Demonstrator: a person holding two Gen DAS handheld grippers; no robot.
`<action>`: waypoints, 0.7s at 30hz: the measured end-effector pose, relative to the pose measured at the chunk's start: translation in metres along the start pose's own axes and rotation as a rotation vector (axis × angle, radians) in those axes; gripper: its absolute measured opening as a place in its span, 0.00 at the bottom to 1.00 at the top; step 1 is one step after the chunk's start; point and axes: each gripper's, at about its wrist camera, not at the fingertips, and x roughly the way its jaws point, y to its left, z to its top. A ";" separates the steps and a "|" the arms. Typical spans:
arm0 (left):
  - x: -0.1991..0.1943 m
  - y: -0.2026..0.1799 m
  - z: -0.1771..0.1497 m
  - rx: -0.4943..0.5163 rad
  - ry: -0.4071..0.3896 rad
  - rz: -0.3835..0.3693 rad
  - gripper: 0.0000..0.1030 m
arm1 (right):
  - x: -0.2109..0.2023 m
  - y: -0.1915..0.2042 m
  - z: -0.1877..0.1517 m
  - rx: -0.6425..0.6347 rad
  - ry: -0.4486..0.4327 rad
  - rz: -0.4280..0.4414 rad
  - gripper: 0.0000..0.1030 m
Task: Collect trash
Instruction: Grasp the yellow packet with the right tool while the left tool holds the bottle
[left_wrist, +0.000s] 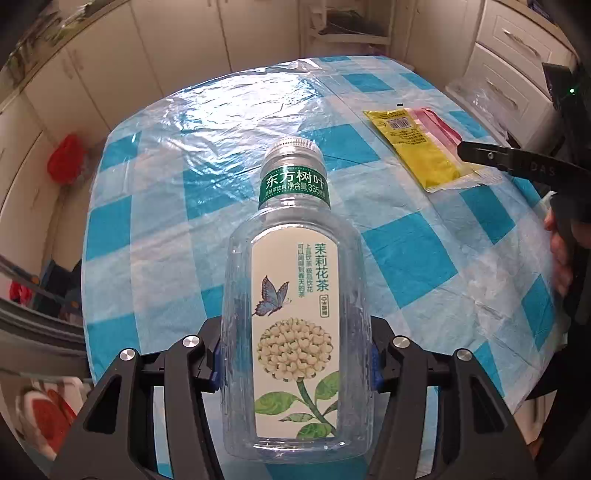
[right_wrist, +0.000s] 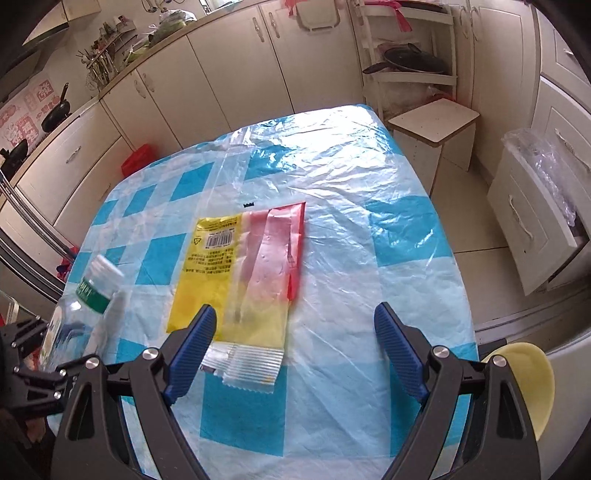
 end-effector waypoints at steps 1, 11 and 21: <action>-0.003 0.000 -0.004 -0.029 -0.007 -0.002 0.51 | 0.002 0.006 0.000 -0.020 -0.009 -0.010 0.81; -0.013 -0.003 -0.029 -0.169 -0.049 -0.005 0.51 | -0.010 0.030 -0.010 -0.140 0.010 0.045 0.05; -0.015 -0.027 -0.042 -0.203 -0.064 0.102 0.52 | -0.054 0.003 -0.038 -0.143 0.003 0.069 0.02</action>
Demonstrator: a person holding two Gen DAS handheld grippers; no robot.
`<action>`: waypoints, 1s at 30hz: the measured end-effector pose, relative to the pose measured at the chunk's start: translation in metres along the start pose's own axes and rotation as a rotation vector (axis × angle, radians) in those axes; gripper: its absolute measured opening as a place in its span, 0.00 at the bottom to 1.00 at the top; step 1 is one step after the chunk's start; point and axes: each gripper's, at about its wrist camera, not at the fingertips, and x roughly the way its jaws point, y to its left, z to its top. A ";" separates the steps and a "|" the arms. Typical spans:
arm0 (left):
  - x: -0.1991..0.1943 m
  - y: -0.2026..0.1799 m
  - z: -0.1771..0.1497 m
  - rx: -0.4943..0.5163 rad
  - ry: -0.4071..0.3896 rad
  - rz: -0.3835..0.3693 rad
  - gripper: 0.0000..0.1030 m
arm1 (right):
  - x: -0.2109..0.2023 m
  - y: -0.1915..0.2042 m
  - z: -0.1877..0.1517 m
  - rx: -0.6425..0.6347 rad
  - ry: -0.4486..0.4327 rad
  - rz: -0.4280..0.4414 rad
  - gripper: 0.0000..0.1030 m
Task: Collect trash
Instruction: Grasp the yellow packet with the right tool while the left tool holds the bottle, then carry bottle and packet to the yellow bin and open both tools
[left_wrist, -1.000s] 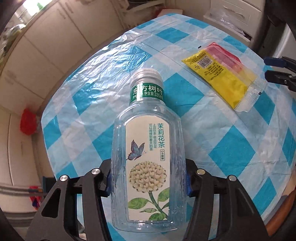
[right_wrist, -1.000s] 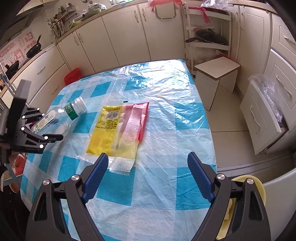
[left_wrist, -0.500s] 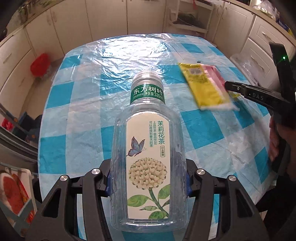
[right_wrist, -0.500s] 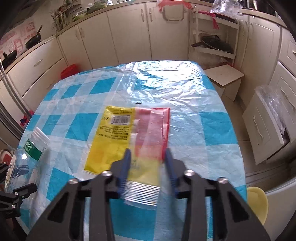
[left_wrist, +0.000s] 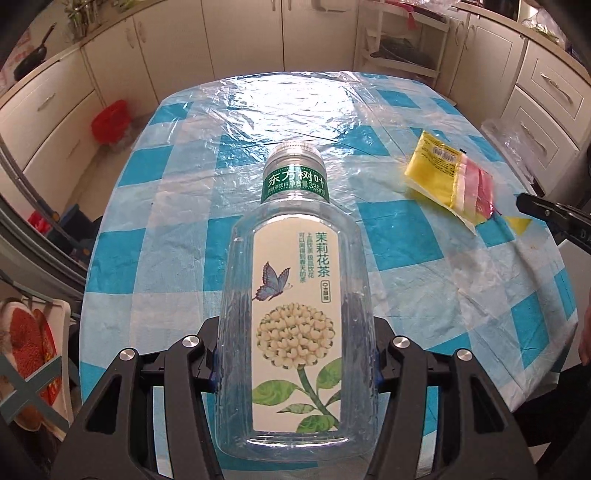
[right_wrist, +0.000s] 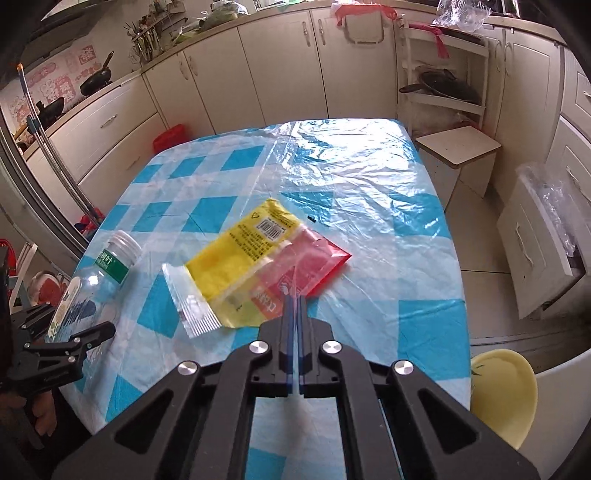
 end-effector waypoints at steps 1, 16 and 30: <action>0.000 0.000 -0.001 -0.006 -0.003 0.006 0.52 | -0.002 -0.001 -0.003 -0.002 0.003 0.001 0.02; 0.001 -0.003 0.003 -0.003 -0.005 0.040 0.60 | 0.008 0.002 -0.002 0.082 0.031 0.080 0.64; -0.003 -0.002 0.003 -0.013 -0.055 -0.007 0.51 | 0.031 0.018 0.007 0.083 0.011 0.047 0.03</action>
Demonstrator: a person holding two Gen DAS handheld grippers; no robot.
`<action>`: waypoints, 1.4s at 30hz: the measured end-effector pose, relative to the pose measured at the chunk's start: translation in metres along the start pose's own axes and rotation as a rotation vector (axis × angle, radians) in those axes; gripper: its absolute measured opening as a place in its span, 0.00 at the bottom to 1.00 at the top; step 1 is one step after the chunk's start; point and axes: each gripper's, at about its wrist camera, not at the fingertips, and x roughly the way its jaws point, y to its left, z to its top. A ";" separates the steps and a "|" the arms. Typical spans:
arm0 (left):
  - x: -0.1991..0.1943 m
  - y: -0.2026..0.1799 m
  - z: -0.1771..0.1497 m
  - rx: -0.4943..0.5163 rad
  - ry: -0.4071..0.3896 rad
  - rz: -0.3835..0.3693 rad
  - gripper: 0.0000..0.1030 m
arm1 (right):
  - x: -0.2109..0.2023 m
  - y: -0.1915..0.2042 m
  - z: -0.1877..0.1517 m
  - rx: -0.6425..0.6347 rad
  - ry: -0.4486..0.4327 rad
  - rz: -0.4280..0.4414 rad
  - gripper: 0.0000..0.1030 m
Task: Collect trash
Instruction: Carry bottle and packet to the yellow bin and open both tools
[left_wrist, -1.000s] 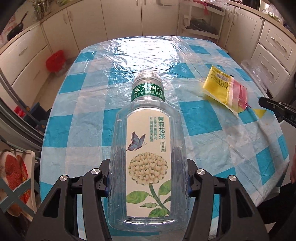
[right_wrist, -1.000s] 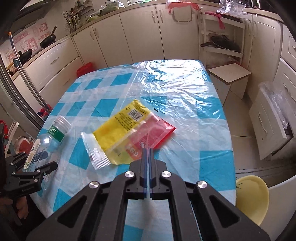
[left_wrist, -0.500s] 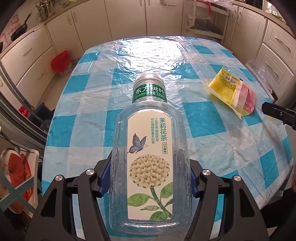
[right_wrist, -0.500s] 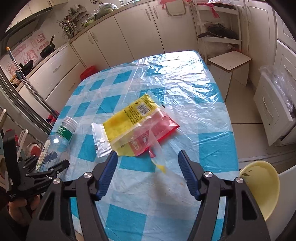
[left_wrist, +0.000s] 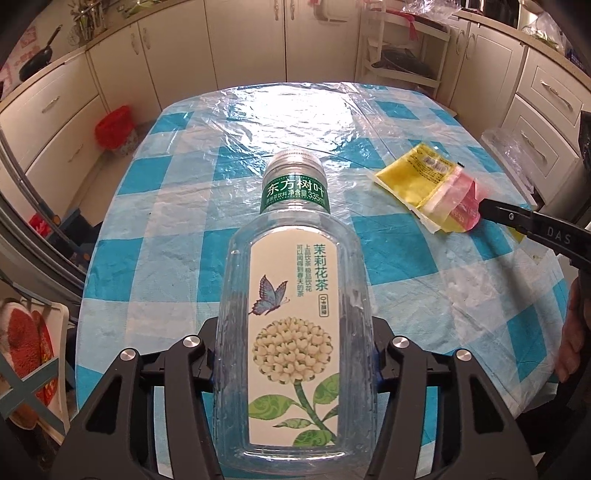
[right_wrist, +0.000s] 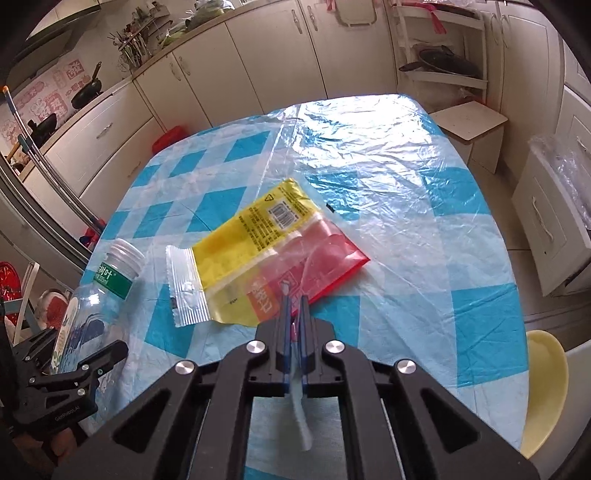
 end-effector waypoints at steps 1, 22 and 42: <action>-0.002 0.001 0.000 -0.009 -0.009 -0.004 0.51 | -0.006 -0.001 0.000 -0.001 -0.015 0.004 0.03; -0.065 -0.066 0.011 0.064 -0.156 -0.132 0.51 | -0.155 -0.055 -0.006 0.031 -0.342 -0.048 0.03; -0.090 -0.241 0.011 0.312 -0.166 -0.341 0.51 | -0.136 -0.220 -0.074 0.421 -0.111 -0.251 0.04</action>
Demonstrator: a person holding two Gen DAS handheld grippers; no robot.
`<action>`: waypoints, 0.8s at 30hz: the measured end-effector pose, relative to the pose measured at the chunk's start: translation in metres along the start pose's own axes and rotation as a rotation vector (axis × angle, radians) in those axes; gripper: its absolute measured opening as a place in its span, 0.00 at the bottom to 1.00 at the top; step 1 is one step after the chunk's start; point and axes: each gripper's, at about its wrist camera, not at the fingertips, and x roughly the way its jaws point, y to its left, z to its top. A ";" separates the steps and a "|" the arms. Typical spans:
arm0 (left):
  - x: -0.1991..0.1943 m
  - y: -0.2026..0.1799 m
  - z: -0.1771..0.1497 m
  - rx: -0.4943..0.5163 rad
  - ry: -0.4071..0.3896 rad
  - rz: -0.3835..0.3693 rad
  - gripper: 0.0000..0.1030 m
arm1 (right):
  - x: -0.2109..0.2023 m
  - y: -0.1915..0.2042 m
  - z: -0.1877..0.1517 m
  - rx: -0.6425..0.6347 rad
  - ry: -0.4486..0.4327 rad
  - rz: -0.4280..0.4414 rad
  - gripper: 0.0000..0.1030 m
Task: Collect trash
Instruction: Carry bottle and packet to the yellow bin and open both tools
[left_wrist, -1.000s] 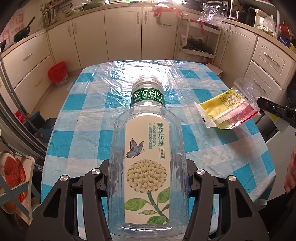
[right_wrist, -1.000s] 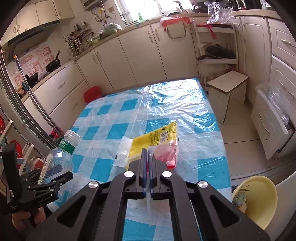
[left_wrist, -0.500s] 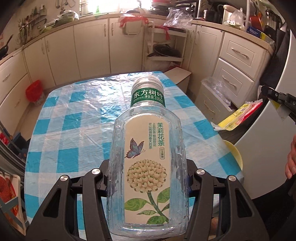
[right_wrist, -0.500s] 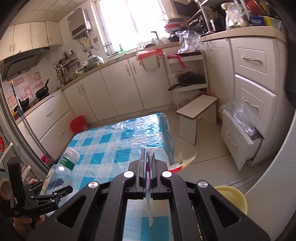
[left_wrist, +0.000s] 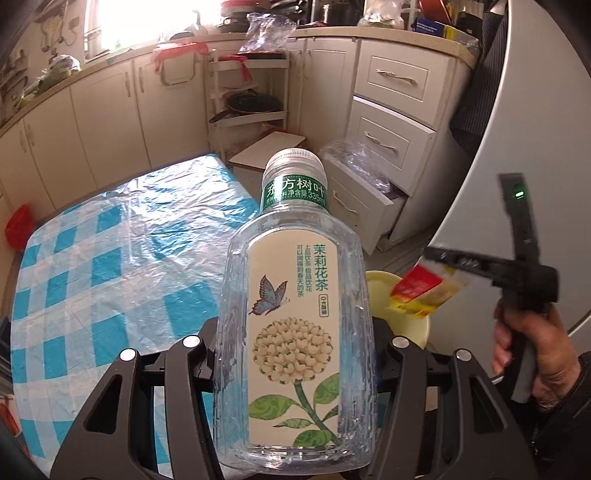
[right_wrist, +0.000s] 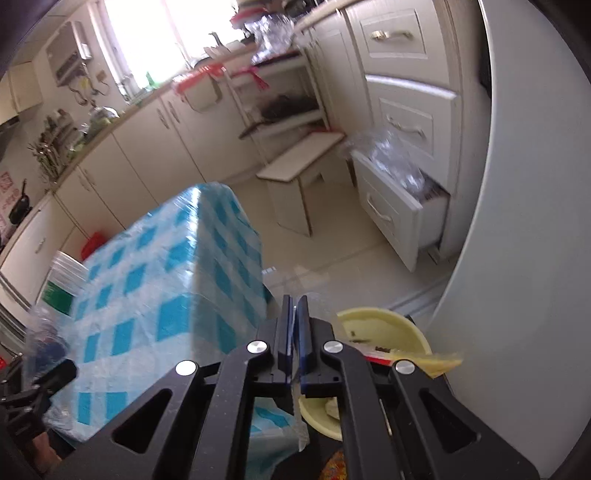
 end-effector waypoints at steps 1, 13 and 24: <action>0.003 -0.005 0.002 0.007 0.001 -0.006 0.51 | 0.018 -0.012 -0.005 0.048 0.083 -0.018 0.04; 0.058 -0.073 0.012 0.066 0.065 -0.093 0.51 | -0.017 -0.027 0.005 0.103 0.030 -0.224 0.75; 0.154 -0.134 0.007 0.075 0.250 -0.102 0.52 | -0.120 -0.033 0.020 0.117 -0.473 -0.171 0.92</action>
